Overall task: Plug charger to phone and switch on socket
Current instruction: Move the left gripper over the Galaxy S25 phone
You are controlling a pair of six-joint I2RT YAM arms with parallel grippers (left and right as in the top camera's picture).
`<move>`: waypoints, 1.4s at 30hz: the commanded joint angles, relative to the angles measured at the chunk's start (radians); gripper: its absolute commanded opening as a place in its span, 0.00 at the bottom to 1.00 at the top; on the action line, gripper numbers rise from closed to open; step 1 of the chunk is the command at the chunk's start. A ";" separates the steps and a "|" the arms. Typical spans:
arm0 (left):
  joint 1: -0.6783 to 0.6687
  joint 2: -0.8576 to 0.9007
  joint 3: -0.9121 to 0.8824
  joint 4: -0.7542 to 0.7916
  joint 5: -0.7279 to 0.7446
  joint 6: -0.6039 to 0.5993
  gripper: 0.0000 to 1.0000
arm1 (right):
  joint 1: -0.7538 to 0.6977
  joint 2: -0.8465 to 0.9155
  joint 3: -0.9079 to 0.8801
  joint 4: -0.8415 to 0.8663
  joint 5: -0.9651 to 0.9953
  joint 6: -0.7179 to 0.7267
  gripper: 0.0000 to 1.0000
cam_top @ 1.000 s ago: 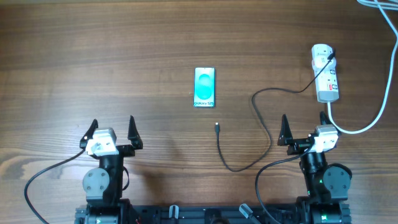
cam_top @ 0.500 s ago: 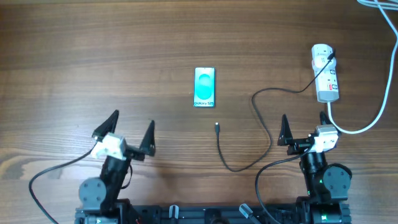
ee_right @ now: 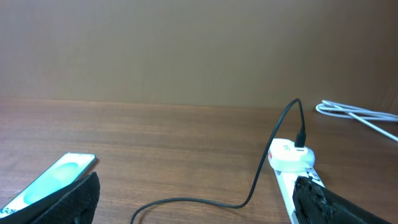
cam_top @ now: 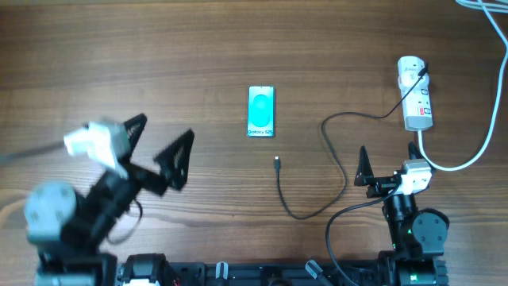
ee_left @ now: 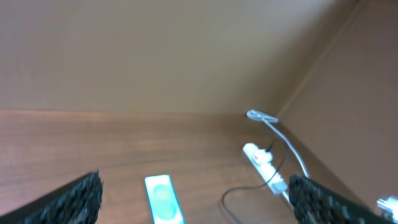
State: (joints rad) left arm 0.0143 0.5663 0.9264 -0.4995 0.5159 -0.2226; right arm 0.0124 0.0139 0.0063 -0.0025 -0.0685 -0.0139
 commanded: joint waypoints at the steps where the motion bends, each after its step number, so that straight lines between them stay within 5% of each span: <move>1: 0.004 0.206 0.215 -0.106 0.179 0.000 1.00 | 0.003 -0.004 -0.001 0.003 0.017 -0.012 1.00; 5: -0.001 0.293 0.259 -0.132 0.311 -0.022 1.00 | 0.003 -0.004 -0.001 0.003 0.017 -0.012 1.00; 14: -0.318 0.689 0.700 -0.679 -0.343 -0.025 1.00 | 0.003 -0.004 -0.001 0.003 0.017 -0.011 1.00; 19: -0.402 1.102 1.024 -0.998 -0.409 -0.100 1.00 | 0.003 -0.004 -0.001 0.003 0.017 -0.012 1.00; 30: -0.462 1.460 1.024 -0.908 -0.402 -0.236 1.00 | 0.003 -0.004 -0.001 0.003 0.017 -0.012 1.00; 42: -0.490 1.600 1.023 -0.682 -0.410 -0.234 1.00 | 0.003 -0.004 -0.001 0.003 0.017 -0.012 1.00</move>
State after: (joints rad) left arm -0.4717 2.1353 1.9312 -1.1961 0.1230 -0.4477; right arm 0.0124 0.0139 0.0063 -0.0032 -0.0662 -0.0139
